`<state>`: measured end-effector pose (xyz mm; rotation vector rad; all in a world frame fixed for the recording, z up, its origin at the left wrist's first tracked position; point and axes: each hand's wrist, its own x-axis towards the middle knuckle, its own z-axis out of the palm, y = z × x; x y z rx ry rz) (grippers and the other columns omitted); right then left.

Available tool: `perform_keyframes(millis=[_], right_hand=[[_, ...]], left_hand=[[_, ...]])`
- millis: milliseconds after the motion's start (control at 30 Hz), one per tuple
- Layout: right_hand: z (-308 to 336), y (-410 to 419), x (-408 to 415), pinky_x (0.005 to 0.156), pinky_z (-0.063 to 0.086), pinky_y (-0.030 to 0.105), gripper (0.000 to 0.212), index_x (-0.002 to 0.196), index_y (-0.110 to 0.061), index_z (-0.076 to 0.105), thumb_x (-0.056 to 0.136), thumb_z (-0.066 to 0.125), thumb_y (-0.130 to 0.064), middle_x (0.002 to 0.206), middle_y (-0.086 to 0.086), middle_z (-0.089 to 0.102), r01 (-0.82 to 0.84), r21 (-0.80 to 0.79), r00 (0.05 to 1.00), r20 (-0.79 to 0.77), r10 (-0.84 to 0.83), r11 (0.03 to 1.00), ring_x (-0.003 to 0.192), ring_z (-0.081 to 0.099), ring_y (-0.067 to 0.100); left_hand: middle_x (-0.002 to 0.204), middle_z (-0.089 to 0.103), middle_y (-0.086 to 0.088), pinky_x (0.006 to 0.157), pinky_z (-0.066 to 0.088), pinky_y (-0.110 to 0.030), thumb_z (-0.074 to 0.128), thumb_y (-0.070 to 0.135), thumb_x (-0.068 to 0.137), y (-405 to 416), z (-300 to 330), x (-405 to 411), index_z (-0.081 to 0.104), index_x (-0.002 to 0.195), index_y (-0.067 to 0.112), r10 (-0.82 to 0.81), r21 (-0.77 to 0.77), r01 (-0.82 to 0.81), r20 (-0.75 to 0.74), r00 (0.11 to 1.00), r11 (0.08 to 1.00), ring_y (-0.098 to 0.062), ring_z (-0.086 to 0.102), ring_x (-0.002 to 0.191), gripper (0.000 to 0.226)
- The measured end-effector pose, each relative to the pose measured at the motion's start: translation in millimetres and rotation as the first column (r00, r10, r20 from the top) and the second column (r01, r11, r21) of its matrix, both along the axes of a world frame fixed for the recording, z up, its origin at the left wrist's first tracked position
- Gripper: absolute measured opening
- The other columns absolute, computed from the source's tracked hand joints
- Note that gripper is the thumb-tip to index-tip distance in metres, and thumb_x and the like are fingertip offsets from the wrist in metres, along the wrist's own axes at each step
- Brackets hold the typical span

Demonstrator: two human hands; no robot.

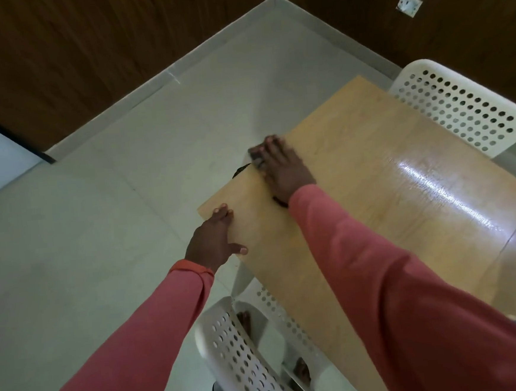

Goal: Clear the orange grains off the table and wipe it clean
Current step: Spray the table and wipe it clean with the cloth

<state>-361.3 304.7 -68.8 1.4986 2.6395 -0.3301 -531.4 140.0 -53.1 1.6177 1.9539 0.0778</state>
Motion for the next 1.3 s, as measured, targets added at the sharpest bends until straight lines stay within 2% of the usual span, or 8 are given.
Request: perform_keyframes(millis=[167, 300, 433, 600, 733, 867, 1033, 1300], right_hand=[[-9.9, -119.6, 61.6, 0.126, 0.009, 0.042, 0.061, 0.160, -0.016, 0.020, 0.105, 0.017, -0.043, 0.168, 0.007, 0.007, -0.183, -0.010, 0.978, -0.103, 0.181, 0.983, 0.156, 0.000, 0.026], [-9.9, -79.5, 125.6, 0.121, 0.025, 0.051, 0.061, 0.155, -0.007, 0.031, 0.104, 0.026, -0.040, 0.163, 0.018, 0.023, 0.084, 0.040, 0.994, -0.076, -0.081, 0.996, 0.152, 0.016, 0.037], [0.1, 16.3, 83.2, 0.125, 0.004, 0.045, 0.064, 0.160, -0.012, 0.013, 0.105, 0.021, -0.042, 0.168, 0.013, 0.002, 0.370, 0.016, 0.929, 0.024, -0.370, 0.929, 0.154, -0.004, 0.033], [-4.4, -38.8, -4.2, 0.126, -0.001, 0.041, 0.061, 0.161, -0.016, 0.005, 0.106, 0.019, -0.039, 0.168, 0.008, -0.005, 0.003, -0.020, 1.000, -0.004, -0.003, 1.000, 0.155, -0.010, 0.027], [-7.0, -139.8, 42.6, 0.126, 0.006, 0.041, 0.060, 0.161, -0.018, 0.015, 0.106, 0.017, -0.042, 0.169, 0.004, 0.002, -0.235, -0.021, 0.969, -0.090, 0.232, 0.972, 0.155, -0.004, 0.025], [-7.2, -124.0, 112.7, 0.122, 0.023, 0.049, 0.062, 0.158, -0.013, 0.026, 0.104, 0.023, -0.043, 0.167, 0.008, 0.013, -0.084, 0.000, 0.995, -0.051, 0.084, 0.996, 0.155, 0.006, 0.029], [4.3, -42.0, 39.8, 0.125, 0.005, 0.044, 0.076, 0.161, -0.018, 0.013, 0.094, 0.004, -0.052, 0.168, 0.007, 0.002, 0.088, -0.015, 0.996, 0.022, -0.088, 0.996, 0.155, -0.006, 0.029], [-8.9, -131.1, 7.6, 0.126, 0.005, 0.041, 0.060, 0.160, -0.018, 0.018, 0.105, 0.020, -0.042, 0.168, 0.005, 0.005, -0.581, 0.010, 0.814, 0.001, 0.581, 0.814, 0.155, -0.002, 0.027]], left_hand=[[0.161, 0.016, 0.003, 0.118, 0.023, -0.033, 0.081, 0.043, 0.072, 1.2, -1.4, -0.6, 0.032, 0.150, 0.014, 0.000, 0.003, 0.000, 0.016, 1.000, 1.000, -0.013, 0.017, 0.148, 0.097], [0.161, 0.015, 0.004, 0.118, 0.022, -0.032, 0.080, 0.040, 0.073, 1.2, -1.9, 0.9, 0.031, 0.151, 0.015, 0.020, 0.010, -0.020, 0.031, 0.999, 1.000, -0.012, 0.015, 0.148, 0.095], [0.161, 0.015, 0.003, 0.119, 0.022, -0.032, 0.080, 0.041, 0.073, 1.8, -1.0, 0.9, 0.029, 0.151, 0.014, 0.015, 0.005, -0.015, 0.011, 1.000, 1.000, -0.013, 0.015, 0.148, 0.097], [0.160, 0.018, 0.005, 0.117, 0.023, -0.032, 0.081, 0.044, 0.070, 0.5, -1.2, -2.5, 0.033, 0.150, 0.015, 0.010, 0.025, -0.011, 0.027, 1.000, 1.000, -0.013, 0.018, 0.147, 0.098], [0.159, 0.024, 0.006, 0.115, 0.022, -0.027, 0.078, 0.048, 0.073, -13.0, -1.9, -3.2, 0.040, 0.147, 0.015, 0.052, 0.082, -0.058, 0.074, 0.996, 0.995, -0.009, 0.020, 0.146, 0.089], [0.153, 0.036, 0.011, 0.110, 0.030, -0.023, 0.067, 0.048, 0.085, -43.0, -12.5, 10.5, 0.053, 0.138, 0.017, 0.143, 0.201, -0.152, 0.060, 0.988, 0.968, -0.003, 0.027, 0.143, 0.063], [0.149, 0.042, 0.012, 0.106, 0.042, -0.029, 0.059, 0.038, 0.094, -79.0, -20.8, 35.0, 0.061, 0.131, 0.018, 0.171, 0.270, -0.183, 0.070, 0.983, 0.945, -0.003, 0.033, 0.140, 0.042], [0.131, 0.063, 0.000, 0.077, 0.059, -0.033, 0.071, 0.013, 0.084, -115.4, -21.9, 63.7, 0.070, 0.117, 0.014, 0.083, 0.381, -0.094, 0.047, 0.995, 0.920, -0.013, 0.059, 0.120, 0.033]])
